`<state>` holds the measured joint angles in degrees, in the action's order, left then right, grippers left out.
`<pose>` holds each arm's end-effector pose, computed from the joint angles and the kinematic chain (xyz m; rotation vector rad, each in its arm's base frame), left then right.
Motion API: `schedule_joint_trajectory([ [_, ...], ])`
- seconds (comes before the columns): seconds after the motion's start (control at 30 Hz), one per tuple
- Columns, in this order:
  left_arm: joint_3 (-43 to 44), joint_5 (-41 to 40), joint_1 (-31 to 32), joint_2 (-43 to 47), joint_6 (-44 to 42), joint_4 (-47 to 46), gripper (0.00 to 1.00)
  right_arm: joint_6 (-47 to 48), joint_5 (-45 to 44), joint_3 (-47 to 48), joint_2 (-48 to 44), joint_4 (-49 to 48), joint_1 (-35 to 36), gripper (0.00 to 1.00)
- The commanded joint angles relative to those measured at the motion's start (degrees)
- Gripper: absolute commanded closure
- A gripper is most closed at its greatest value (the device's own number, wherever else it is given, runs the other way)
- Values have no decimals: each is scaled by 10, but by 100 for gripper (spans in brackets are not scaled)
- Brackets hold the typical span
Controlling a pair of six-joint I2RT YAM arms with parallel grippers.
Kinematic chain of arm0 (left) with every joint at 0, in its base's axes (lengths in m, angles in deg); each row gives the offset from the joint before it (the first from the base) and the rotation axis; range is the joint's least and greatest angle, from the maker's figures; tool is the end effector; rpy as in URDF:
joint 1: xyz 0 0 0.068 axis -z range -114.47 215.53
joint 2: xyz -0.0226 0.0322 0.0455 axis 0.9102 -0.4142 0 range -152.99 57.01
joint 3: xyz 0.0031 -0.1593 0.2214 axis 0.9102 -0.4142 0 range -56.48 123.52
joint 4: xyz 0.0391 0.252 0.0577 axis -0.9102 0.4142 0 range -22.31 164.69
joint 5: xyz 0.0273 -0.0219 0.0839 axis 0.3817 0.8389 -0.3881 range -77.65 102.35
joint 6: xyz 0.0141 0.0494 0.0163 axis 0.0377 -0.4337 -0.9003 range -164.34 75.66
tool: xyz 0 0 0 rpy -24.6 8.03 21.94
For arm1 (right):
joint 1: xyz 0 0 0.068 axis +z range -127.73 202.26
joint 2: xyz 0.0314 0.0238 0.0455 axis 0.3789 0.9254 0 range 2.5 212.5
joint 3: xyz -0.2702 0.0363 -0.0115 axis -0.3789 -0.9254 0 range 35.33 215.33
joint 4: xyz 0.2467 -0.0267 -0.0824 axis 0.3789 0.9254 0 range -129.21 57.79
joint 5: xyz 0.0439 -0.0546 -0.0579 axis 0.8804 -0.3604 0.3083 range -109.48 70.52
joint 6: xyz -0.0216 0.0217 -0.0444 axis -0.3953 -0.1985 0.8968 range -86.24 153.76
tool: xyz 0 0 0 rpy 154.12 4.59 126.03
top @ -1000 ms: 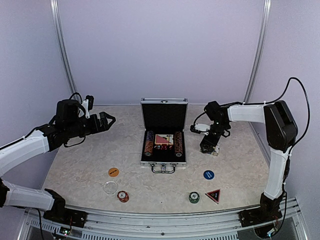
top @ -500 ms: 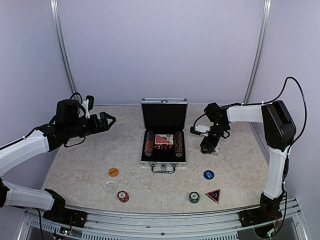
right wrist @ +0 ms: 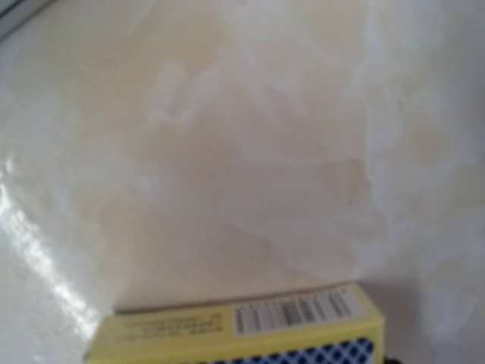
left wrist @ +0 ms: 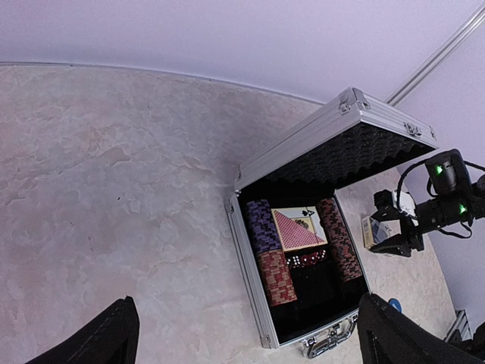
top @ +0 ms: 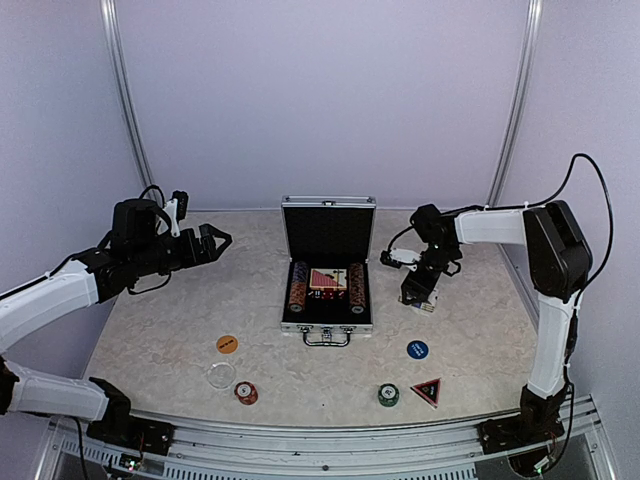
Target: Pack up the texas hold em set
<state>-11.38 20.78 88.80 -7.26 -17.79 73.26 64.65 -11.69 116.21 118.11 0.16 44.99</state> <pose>0.2328 -0.1058 0.2818 0.0382 2.0677 -0.6952 0.3667 0.1589 0.1563 -1.3100 2.5323 0.1653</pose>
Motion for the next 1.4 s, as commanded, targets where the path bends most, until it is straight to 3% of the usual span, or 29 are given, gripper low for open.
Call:
schedule_joint_trajectory([
  [0.0,-3,5,-5,0,-4,-7,1,2,28,13,0,16,-4,56],
  [0.23,-3,6,-6,-1,-3,-8,1,-10,20,29,-47,19,-1,62],
  [0.73,3,1,-7,-1,-5,-1,1,-14,-26,42,-132,38,55,63],
  [1.17,54,-43,-16,-1,-57,84,1,-12,-27,57,-149,53,122,63],
  [1.37,23,-46,-16,17,-59,50,1,-13,-14,56,-144,35,142,63],
])
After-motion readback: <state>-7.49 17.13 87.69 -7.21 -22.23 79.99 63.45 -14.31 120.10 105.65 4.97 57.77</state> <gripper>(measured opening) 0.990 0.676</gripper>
